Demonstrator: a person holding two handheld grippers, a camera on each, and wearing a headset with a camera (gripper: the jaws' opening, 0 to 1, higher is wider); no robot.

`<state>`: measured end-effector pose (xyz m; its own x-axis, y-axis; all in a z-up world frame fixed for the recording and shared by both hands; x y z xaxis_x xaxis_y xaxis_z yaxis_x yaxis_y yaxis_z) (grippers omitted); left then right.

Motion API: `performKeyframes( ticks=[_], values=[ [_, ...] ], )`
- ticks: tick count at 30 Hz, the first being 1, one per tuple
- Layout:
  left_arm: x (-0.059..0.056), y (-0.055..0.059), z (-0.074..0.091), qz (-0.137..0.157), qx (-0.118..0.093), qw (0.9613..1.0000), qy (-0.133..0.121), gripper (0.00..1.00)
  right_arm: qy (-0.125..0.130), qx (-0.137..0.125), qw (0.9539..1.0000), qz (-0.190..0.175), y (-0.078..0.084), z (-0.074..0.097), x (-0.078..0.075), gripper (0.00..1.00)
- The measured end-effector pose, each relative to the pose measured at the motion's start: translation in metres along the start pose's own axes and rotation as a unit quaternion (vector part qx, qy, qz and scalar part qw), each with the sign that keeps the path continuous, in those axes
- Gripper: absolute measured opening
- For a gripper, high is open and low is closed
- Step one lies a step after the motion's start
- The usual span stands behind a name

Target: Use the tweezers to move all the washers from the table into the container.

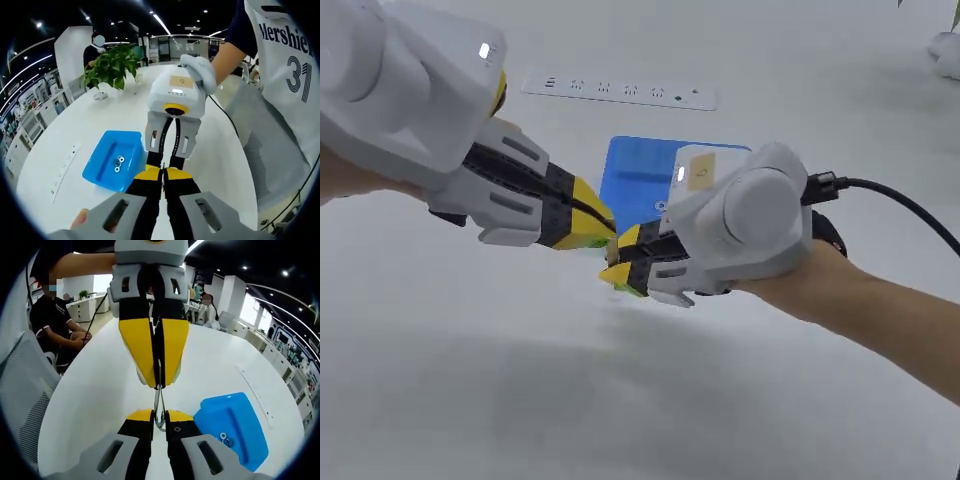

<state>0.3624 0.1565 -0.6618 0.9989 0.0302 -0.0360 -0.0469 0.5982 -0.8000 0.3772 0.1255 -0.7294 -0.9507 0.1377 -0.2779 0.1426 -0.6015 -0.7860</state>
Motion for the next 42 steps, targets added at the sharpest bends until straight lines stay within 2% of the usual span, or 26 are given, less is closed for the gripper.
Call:
performKeyframes(
  ticks=[8,11,15,19,24,27,33,37,39,42],
  values=[
    [0.0,-0.022,0.007,-0.019,-0.007,0.9998,-0.003,0.05,0.013,-0.004,0.9998,0.015,-0.011,0.015,-0.009,0.1],
    [0.0,-0.031,0.01,-0.029,-0.01,0.9995,-0.006,0.05,0.023,-0.01,0.9991,0.034,-0.018,0.022,-0.015,0.1],
    [0.005,-0.043,0.014,-0.044,-0.006,0.999,-0.008,0.05,0.034,-0.014,0.9983,0.046,-0.024,0.029,-0.024,0.1],
    [0.018,-0.057,0.018,-0.065,-0.006,0.9978,-0.013,0.05,0.055,-0.024,0.9971,0.047,-0.03,0.036,-0.045,0.1],
    [0.043,-0.072,0.021,-0.086,-0.009,0.9961,-0.017,0.05,0.081,-0.03,0.9952,0.045,-0.034,0.042,-0.075,0.1],
    [0.059,-0.079,0.02,-0.099,-0.004,0.9949,-0.016,0.05,0.091,-0.031,0.9945,0.043,-0.033,0.044,-0.087,0.1],
    [0.083,-0.076,0.01,-0.103,0.002,0.9946,-0.011,0.05,0.104,-0.021,0.9939,0.032,-0.02,0.037,-0.108,0.1],
    [0.093,-0.062,-0.001,-0.089,0.012,0.9959,-0.001,0.05,0.101,-0.004,0.9945,0.029,-0.005,0.024,-0.11,0.1],
    [0.103,-0.052,-0.004,-0.084,0.015,0.9964,0.001,0.05,0.094,0.002,0.9953,0.024,0.002,0.017,-0.109,0.1],
    [0.107,-0.04,-0.011,-0.073,0.02,0.9971,0.008,0.05,0.088,0.01,0.9958,0.022,0.011,0.009,-0.108,0.1]
  ],
)
Point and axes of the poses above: the centre of the closed fingertips' face, and the gripper's own axes: z roughly backward along the fingers, x roughly to its left, y roughly out of its underside, the point moved 4 cm from there along z, roughly backward along the fingers, and after that the axes turned 12 degrees about y, right-handed, at the moved point
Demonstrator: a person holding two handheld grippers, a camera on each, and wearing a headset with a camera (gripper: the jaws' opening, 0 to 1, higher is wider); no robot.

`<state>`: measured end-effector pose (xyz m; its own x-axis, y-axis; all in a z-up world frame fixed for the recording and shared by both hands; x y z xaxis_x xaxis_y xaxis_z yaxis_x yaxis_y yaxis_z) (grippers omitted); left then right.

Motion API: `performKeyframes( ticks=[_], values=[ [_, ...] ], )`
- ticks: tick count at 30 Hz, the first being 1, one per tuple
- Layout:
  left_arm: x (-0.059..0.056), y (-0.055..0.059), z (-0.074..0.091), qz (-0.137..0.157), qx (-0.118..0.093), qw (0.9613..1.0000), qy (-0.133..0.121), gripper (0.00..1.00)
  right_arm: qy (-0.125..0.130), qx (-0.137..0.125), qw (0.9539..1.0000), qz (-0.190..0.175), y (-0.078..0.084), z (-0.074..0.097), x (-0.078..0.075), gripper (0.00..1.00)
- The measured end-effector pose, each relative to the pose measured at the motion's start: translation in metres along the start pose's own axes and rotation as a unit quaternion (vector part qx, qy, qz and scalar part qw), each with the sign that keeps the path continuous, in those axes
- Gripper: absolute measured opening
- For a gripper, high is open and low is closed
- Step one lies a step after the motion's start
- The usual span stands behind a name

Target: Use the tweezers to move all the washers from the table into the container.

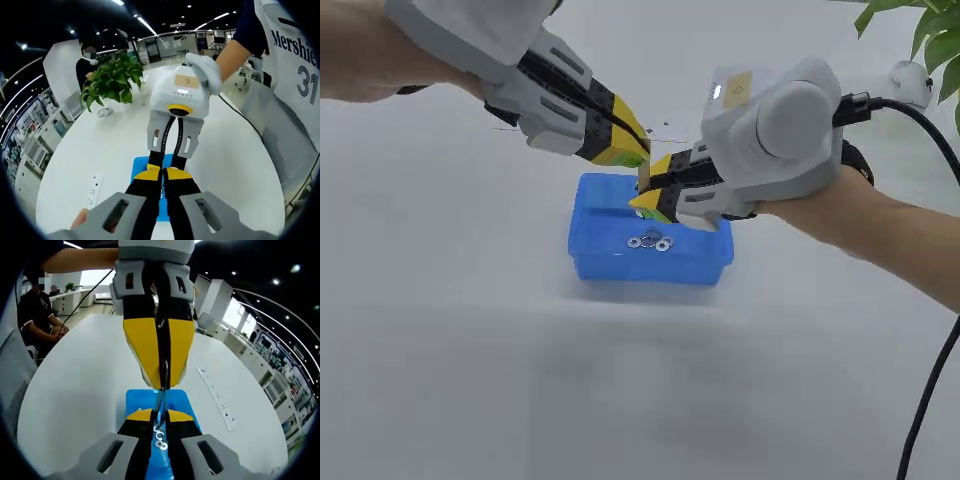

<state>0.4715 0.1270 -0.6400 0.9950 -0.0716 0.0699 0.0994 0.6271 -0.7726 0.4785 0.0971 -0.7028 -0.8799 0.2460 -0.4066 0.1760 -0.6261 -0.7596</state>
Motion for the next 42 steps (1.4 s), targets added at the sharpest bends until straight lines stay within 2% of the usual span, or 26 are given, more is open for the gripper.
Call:
performKeyframes(
  ticks=[7,15,17,24,31,38,42],
  values=[
    [0.007,0.019,-0.014,0.024,-0.006,0.9997,0.005,0.05,-0.01,0.015,0.9996,-0.019,0.022,-0.017,0.001,0.1],
    [0.011,0.026,-0.027,0.027,-0.001,0.9996,0.013,0.05,-0.015,0.026,0.9991,-0.03,0.038,-0.024,0.001,0.1],
    [0.011,0.023,-0.028,0.028,-0.002,0.9995,0.013,0.05,-0.013,0.027,0.9991,-0.031,0.04,-0.024,0.0,0.1],
    [0.01,0.026,-0.034,0.027,0.003,0.9994,0.024,0.05,-0.015,0.029,0.9988,-0.037,0.044,-0.027,0.002,0.1],
    [0.009,0.026,-0.035,0.028,0.003,0.9993,0.024,0.05,-0.016,0.029,0.9986,-0.041,0.046,-0.025,0.001,0.11],
    [0.004,0.019,-0.031,0.023,0.001,0.9995,0.02,0.05,-0.014,0.026,0.9987,-0.041,0.042,-0.021,0.0,0.11],
    [0.002,0.012,-0.024,0.019,-0.003,0.9997,0.014,0.05,-0.008,0.019,0.9991,-0.037,0.034,-0.014,-0.003,0.11]
  ],
)
Point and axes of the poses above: the centre of the closed fingertips' face, and the gripper's own axes: z roughly backward along the fingers, x roughly to its left, y roughly out of its underside, the point moved 4 cm from there along z, roughly backward along the fingers, and after that the axes turned 12 degrees about y, right-handed, at the moved point
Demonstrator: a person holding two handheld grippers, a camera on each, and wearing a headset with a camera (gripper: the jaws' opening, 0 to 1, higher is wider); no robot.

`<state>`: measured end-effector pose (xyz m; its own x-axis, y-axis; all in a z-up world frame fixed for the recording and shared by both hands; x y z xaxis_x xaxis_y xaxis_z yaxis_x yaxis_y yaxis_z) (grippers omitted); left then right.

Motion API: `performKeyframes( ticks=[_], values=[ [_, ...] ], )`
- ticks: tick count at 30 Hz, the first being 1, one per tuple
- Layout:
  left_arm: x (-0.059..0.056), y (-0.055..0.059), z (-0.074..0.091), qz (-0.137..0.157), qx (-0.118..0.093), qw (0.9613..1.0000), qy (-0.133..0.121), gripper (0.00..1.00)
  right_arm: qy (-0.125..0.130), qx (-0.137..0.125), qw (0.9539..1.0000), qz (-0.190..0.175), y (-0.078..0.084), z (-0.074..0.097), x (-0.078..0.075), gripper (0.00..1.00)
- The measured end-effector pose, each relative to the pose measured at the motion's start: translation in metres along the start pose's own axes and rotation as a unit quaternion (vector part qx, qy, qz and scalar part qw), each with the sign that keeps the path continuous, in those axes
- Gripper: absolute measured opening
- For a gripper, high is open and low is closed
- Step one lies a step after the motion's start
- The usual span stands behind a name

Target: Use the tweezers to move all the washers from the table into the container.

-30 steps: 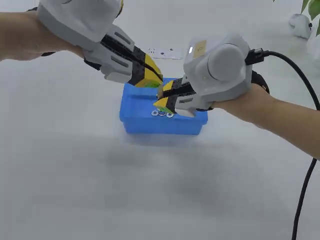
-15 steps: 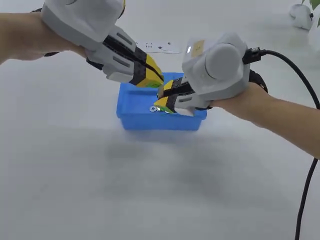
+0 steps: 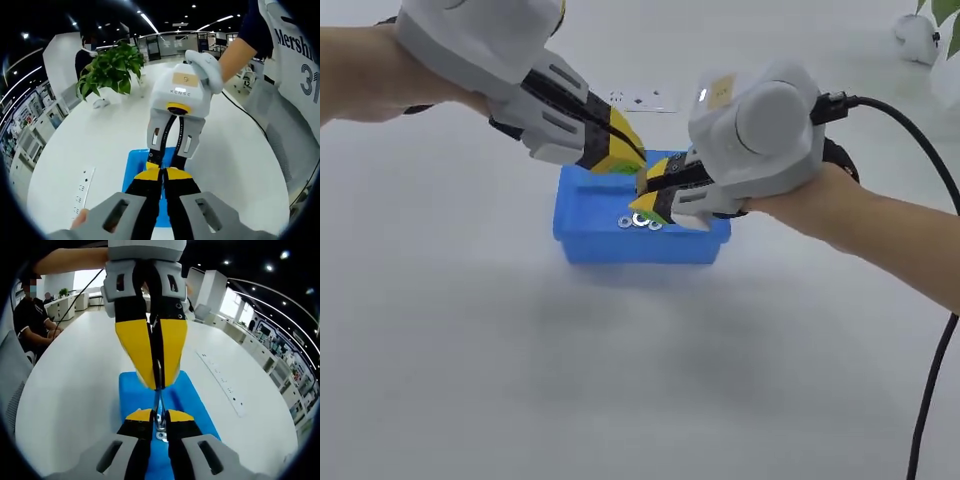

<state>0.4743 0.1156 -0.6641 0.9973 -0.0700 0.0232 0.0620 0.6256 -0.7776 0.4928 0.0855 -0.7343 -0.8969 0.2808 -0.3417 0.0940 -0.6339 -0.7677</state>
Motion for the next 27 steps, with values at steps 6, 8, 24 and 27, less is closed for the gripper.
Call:
performKeyframes(
  ticks=[6,8,24,27],
  values=[
    [-0.01,-0.014,0.014,-0.017,-0.01,0.9997,-0.015,0.05,0.009,-0.013,0.9998,0.014,-0.015,0.02,-0.002,0.1],
    [-0.014,-0.018,0.019,-0.021,-0.01,0.9995,-0.02,0.05,0.01,-0.016,0.9996,0.023,-0.02,0.027,0.0,0.09],
    [-0.073,-0.02,0.021,-0.007,-0.02,0.9997,-0.014,0.06,-0.03,-0.004,0.9982,0.052,-0.033,0.088,0.045,0.07],
    [-0.084,-0.014,0.016,-0.004,-0.014,0.9998,-0.011,0.05,-0.043,0.001,0.9976,0.055,-0.031,0.093,0.054,0.07]
  ],
)
Point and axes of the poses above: the centre of the closed fingertips' face, and the gripper's own axes: z roughly backward along the fingers, x roughly to its left, y roughly out of its underside, the point moved 4 cm from there along z, roughly backward along the fingers, and after that the axes turned 12 degrees about y, right-handed, at the moved point
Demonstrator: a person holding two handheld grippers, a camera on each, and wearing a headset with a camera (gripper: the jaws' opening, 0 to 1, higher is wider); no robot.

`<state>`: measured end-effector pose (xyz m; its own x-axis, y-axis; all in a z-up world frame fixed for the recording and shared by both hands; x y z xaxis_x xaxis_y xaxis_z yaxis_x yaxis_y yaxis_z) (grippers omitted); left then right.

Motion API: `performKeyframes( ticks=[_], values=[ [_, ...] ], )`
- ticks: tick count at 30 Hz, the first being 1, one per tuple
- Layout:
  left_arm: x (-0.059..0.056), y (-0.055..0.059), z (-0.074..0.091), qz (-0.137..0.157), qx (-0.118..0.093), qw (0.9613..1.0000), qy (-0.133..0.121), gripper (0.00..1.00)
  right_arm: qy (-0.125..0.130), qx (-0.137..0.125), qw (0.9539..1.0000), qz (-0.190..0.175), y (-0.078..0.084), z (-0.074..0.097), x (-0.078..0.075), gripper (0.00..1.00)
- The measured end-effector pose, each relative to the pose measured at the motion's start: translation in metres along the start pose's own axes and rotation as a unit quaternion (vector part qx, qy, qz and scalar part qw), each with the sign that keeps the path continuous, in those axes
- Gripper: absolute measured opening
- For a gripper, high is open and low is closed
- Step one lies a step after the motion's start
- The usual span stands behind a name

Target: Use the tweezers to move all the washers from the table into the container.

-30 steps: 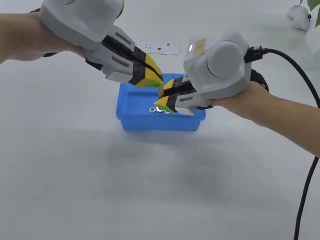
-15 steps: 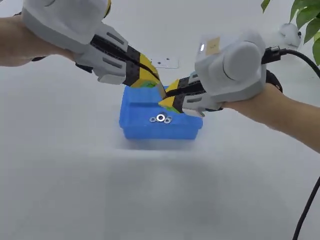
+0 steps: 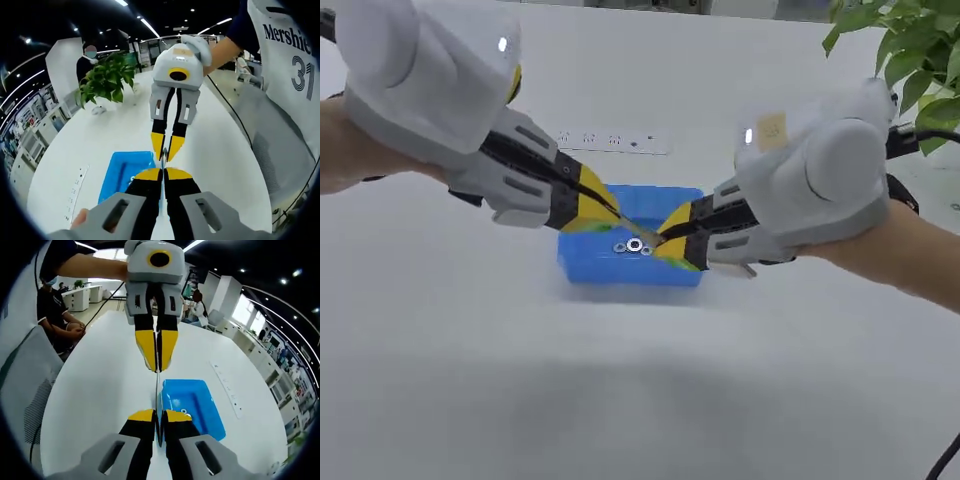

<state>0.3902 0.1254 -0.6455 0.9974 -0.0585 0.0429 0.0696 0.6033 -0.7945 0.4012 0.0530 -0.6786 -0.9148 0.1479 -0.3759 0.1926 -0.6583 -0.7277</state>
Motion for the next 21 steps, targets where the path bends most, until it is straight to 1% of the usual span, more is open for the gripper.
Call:
performKeyframes(
  ticks=[1,2,4,5,6,7,11,12,13,14,16,18,20,21],
  values=[
    [-0.004,0.001,-0.003,-0.001,0.003,1.0,0.0,0.05,-0.006,0.001,1.0,0.0,0.0,0.001,0.003,0.07],
    [-0.009,0.004,-0.006,0.004,0.003,1.0,0.002,0.05,-0.012,0.004,0.9999,0.001,0.001,0.001,0.008,0.07],
    [-0.013,0.011,-0.01,0.012,0.007,0.9999,0.006,0.05,-0.026,0.009,0.9996,0.008,0.003,-0.001,0.015,0.07],
    [-0.016,0.018,-0.012,0.022,0.014,0.9996,0.009,0.05,-0.029,0.011,0.9995,0.01,0.004,-0.003,0.018,0.07],
    [-0.017,0.021,-0.014,0.02,0.016,0.9996,0.009,0.05,-0.033,0.014,0.9993,0.01,0.005,-0.005,0.02,0.07],
    [-0.017,0.027,-0.016,0.029,0.018,0.9994,0.009,0.05,-0.037,0.017,0.9991,0.01,0.007,-0.008,0.022,0.07],
    [-0.014,0.044,-0.023,0.052,0.019,0.9984,0.012,0.05,-0.047,0.027,0.9984,0.015,0.015,-0.018,0.025,0.07],
    [-0.014,0.05,-0.027,0.058,0.023,0.9979,0.015,0.05,-0.051,0.03,0.9981,0.02,0.019,-0.022,0.026,0.07],
    [-0.012,0.055,-0.029,0.059,0.025,0.9978,0.015,0.05,-0.054,0.034,0.9977,0.022,0.021,-0.026,0.028,0.07],
    [-0.011,0.061,-0.034,0.066,0.029,0.9973,0.017,0.05,-0.059,0.041,0.9972,0.024,0.027,-0.031,0.029,0.07],
    [-0.01,0.069,-0.039,0.069,0.033,0.9969,0.018,0.06,-0.064,0.048,0.9964,0.028,0.034,-0.037,0.031,0.07],
    [-0.007,0.08,-0.048,0.079,0.042,0.9958,0.02,0.06,-0.068,0.057,0.9958,0.02,0.042,-0.043,0.033,0.07],
    [-0.004,0.088,-0.055,0.086,0.049,0.9949,0.02,0.06,-0.071,0.067,0.995,0.022,0.051,-0.049,0.034,0.08],
    [-0.004,0.093,-0.06,0.082,0.061,0.9945,0.023,0.06,-0.072,0.071,0.9946,0.022,0.054,-0.051,0.034,0.08]
  ],
)
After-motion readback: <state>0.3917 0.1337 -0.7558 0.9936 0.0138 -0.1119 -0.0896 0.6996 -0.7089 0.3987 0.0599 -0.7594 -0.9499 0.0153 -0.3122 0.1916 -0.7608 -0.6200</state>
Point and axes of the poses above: the centre of the closed fingertips' face, and the gripper's own axes: z roughly backward along the fingers, x roughly to its left, y roughly out of its underside, the point moved 4 cm from there along z, roughly backward along the fingers, and after that the axes turned 12 degrees about y, right-handed, at the moved point
